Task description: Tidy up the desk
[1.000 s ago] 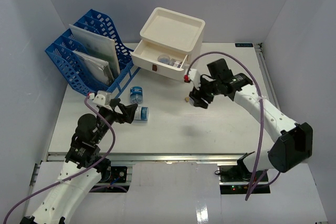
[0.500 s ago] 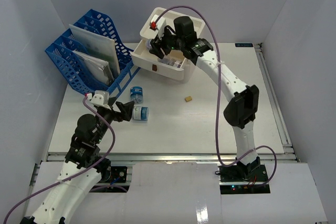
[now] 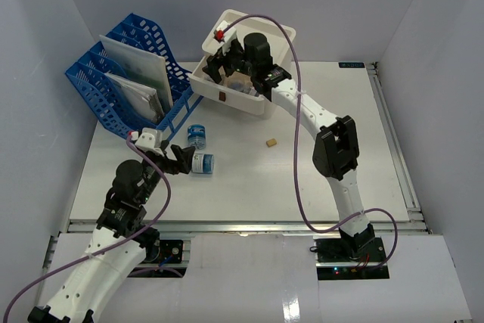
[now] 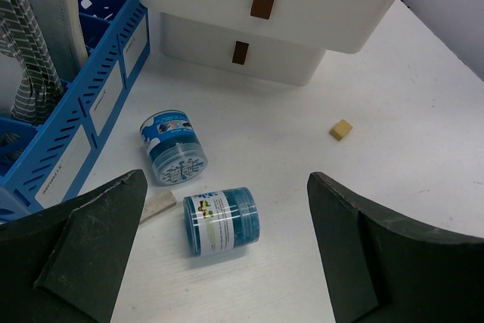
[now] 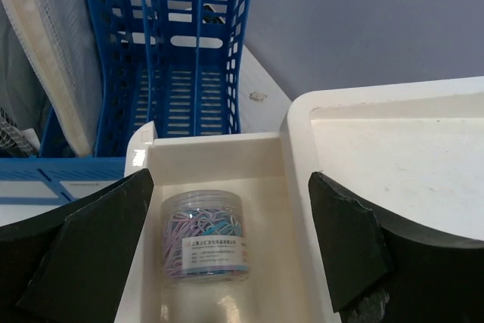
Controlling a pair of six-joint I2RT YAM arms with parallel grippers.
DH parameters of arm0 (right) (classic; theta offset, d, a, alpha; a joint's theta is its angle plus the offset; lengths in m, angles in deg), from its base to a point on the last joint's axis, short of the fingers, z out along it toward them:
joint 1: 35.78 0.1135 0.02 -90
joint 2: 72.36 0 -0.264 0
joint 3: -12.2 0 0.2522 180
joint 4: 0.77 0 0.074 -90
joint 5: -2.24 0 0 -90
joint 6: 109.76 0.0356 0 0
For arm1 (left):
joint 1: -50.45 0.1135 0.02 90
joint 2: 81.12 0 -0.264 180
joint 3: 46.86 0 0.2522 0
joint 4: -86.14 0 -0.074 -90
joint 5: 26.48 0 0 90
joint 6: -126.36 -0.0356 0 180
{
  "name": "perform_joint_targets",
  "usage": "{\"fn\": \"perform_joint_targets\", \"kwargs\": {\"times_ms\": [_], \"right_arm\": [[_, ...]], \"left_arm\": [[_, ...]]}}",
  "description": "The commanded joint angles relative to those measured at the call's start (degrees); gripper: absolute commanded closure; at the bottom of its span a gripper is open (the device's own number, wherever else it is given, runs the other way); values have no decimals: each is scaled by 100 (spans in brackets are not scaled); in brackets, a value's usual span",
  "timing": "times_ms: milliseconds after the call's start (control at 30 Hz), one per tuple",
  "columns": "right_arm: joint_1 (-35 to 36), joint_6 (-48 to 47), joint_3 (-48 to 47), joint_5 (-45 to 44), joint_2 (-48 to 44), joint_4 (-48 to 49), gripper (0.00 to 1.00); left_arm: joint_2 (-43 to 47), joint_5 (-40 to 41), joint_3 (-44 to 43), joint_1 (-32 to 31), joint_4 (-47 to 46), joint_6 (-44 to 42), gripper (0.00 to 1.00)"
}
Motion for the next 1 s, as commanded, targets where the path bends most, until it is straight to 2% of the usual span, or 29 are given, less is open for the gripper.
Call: {"fn": "perform_joint_targets", "kwargs": {"times_ms": [0,100,167,200,267,333,433,533,600,633,700,800,967], "right_arm": [[-82,31,65,-63,-319,537,10],[-82,-142,49,177,-502,289,10],[-153,-346,87,971,-759,12,10],[-202,-589,133,1448,-982,-350,9],[-266,-969,414,2710,-1261,-845,6],[-183,-2087,702,3656,-1733,-2084,7],[208,-3696,1080,3191,-2116,-3795,34],[687,-4219,1598,2166,-2356,-4347,64],[897,-4131,1720,1390,-2173,-4427,83],[974,-3995,1665,1096,-2037,-4408,88],[1087,-3634,1457,494,-1706,-4295,92],[1098,-3110,758,-727,-878,-4044,92],[902,-2698,-194,-1943,-246,-3409,92]], "left_arm": [[-7,-295,12,28,-312,36,2],[-197,-907,95,28,-536,218,2],[-332,-1011,152,28,-722,493,3],[-409,-1042,186,35,-778,641,8],[-737,-1135,275,37,-1279,1081,23],[-1086,-1278,223,37,-1507,1331,60],[-1661,-1346,-112,32,-1417,1443,81],[-1644,-1283,-317,37,-1048,1385,80],[-1339,-1160,-226,29,-891,1369,78],[-1130,-1099,-157,31,-745,1402,78],[-694,-1013,14,34,-439,1522,76],[-140,-973,340,37,-101,1883,75],[479,-867,464,30,290,2159,72]]}}
